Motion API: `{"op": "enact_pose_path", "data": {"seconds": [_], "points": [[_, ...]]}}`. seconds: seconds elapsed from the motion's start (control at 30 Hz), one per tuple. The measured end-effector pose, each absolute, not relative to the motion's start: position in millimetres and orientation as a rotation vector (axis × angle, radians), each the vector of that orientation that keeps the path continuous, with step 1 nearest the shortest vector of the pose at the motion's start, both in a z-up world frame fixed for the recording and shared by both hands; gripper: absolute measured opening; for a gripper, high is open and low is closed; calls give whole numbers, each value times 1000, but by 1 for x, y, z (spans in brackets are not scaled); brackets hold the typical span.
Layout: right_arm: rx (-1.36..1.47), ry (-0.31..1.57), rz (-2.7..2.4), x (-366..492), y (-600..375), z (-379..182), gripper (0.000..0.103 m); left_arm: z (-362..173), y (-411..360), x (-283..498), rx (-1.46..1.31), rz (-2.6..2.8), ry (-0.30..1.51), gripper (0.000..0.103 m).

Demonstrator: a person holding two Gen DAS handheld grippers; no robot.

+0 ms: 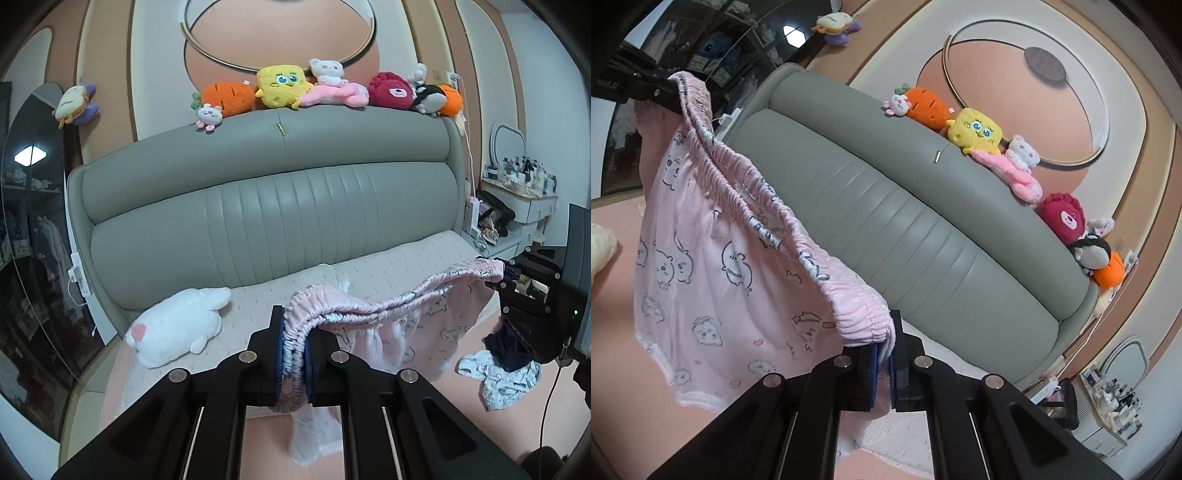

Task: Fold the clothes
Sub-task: 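Shake out the pants and lower them flat onto the bed with both tools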

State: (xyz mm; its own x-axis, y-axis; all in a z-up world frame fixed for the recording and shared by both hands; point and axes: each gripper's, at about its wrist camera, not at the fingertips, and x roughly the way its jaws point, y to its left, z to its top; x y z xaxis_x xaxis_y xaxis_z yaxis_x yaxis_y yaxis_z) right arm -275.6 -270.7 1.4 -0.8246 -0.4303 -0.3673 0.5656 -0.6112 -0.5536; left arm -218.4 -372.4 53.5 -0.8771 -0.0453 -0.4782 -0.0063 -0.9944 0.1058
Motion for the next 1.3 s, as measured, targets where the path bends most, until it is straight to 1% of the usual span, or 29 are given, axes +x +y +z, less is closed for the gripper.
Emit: {"op": "enact_pose_path", "data": {"seconds": [0.07, 0.17, 0.27, 0.47, 0.5, 0.53, 0.6, 0.73, 0.87, 1.13, 1.3], "points": [[284, 888, -2379, -278, -270, 0, 1, 36, -370, -203, 784, -3024, -182, 7], [388, 854, -2295, -261, -256, -28, 1, -3, -363, -173, 851, -3008, -223, 7], [505, 912, -2192, -225, -234, -82, 1, -54, -354, -136, 980, -2987, -227, 7], [698, 1057, -1988, -147, -191, -193, 1, -164, -340, -74, 1390, -2889, -72, 7], [725, 1067, -1963, -138, -187, -206, 1, -178, -335, -66, 1437, -2877, -64, 7], [754, 1070, -1937, -130, -183, -218, 1, -188, -330, -57, 1478, -2879, -97, 7], [799, 1062, -1891, -121, -180, -229, 1, -204, -320, -41, 1609, -2974, -297, 7], [864, 1083, -1811, -103, -177, -249, 1, -226, -299, -18, 1755, -2928, -467, 7], [938, 1099, -1749, -87, -171, -268, 1, -248, -291, 0, 1849, -2861, -549, 7], [1079, 1133, -1656, -74, -156, -305, 1, -295, -299, 12, 2062, -2705, -564, 8], [1149, 1128, -1621, -80, -150, -320, 1, -305, -297, 19, 2103, -2665, -630, 8]]}}
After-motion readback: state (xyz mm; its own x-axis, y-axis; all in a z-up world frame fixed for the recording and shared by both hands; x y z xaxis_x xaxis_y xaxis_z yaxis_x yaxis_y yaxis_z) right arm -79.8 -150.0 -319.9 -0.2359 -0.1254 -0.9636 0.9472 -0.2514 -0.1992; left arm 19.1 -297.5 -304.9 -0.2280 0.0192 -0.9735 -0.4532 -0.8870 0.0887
